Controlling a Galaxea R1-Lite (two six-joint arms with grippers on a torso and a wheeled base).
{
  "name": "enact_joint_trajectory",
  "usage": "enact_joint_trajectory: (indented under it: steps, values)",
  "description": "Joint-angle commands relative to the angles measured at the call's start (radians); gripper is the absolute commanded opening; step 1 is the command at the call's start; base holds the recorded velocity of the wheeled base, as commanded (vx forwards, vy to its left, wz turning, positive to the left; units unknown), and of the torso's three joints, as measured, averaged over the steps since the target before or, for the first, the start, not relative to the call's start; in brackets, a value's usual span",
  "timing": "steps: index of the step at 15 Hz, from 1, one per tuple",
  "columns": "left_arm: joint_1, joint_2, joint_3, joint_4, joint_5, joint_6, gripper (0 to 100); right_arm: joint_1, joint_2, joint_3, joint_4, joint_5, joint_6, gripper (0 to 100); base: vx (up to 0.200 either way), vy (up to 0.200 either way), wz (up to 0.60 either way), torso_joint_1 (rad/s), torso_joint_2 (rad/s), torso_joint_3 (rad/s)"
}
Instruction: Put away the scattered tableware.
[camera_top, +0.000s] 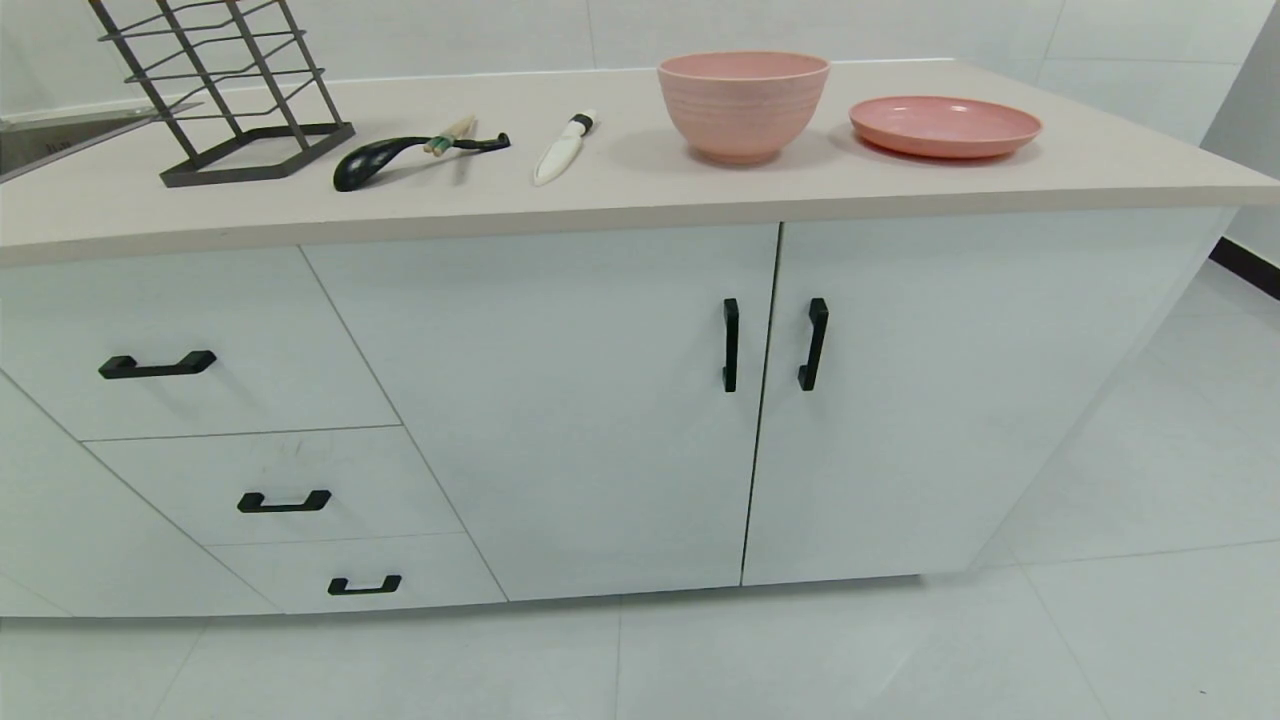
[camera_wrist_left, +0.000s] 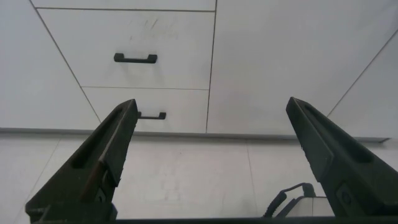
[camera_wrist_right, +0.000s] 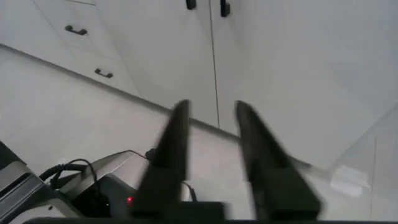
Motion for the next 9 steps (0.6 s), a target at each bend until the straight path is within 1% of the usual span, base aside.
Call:
enact_joint_trajectory:
  steps: [1,3,6,7,8,9]
  values:
    - [0.000,0.000,0.000,0.000,0.001,-0.001,100,0.040,0.267,-0.017,-0.188,0.032,-0.034,100,0.000,0.000,0.00,0.000,0.00,0.000]
    - [0.000,0.000,0.000,0.000,-0.001,-0.001,100,0.040,0.401,-0.018,-0.338,0.078,-0.070,100,0.000,0.000,0.00,0.000,0.00,0.000]
    - [0.000,0.000,-0.002,0.000,-0.002,-0.002,100,0.040,0.589,-0.017,-0.525,0.112,-0.087,100,0.000,0.000,0.00,0.000,0.00,0.000]
    - [0.000,0.000,0.000,0.000,-0.002,-0.002,100,0.040,0.686,-0.018,-0.662,0.145,-0.115,100,0.000,0.000,0.00,0.000,0.00,0.000]
    - [0.000,0.000,-0.002,0.000,-0.007,0.002,100,0.035,0.813,-0.015,-0.893,0.236,-0.147,100,0.000,0.000,0.00,0.000,0.00,0.000]
    - [0.000,0.000,-0.002,0.000,-0.005,0.002,100,0.015,0.898,-0.018,-1.047,0.313,-0.152,100,0.000,0.000,0.00,0.000,0.00,0.000]
